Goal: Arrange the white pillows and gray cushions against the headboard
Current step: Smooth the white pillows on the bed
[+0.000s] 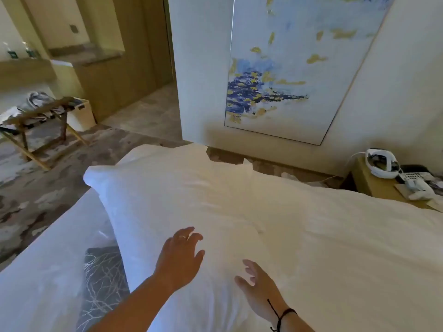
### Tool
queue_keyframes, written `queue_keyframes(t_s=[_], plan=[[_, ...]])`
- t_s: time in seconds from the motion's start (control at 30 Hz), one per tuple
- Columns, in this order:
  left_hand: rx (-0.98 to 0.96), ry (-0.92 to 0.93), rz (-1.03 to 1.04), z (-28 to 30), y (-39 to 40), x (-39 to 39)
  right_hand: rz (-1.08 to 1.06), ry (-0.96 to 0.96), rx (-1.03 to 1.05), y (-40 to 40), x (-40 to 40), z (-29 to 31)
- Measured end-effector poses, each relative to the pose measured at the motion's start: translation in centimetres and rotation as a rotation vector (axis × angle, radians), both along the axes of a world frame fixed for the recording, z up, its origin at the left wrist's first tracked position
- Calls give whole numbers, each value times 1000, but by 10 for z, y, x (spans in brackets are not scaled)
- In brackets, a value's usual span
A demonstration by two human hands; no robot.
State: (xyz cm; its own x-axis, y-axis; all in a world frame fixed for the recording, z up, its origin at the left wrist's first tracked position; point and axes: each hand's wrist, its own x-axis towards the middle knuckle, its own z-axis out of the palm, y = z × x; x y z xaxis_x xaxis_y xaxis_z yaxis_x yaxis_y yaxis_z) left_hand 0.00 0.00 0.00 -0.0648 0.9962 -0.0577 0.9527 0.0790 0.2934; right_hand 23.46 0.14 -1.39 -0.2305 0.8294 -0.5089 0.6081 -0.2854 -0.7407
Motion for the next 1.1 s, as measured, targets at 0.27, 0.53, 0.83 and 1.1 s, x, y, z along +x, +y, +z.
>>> queue_keyframes(t_s=[0.27, 0.53, 0.83, 1.1], plan=[[77, 345, -329, -69, 128, -48, -191, -95, 237, 51, -79, -41], [194, 251, -372, -161, 111, -95, -184, -389, 287, 109, -72, -73], [216, 255, -362, -192, 79, -140, -244, -463, -82, 159, -86, -86], [197, 277, -397, -174, 72, -136, -217, -437, 49, 126, -87, -103]])
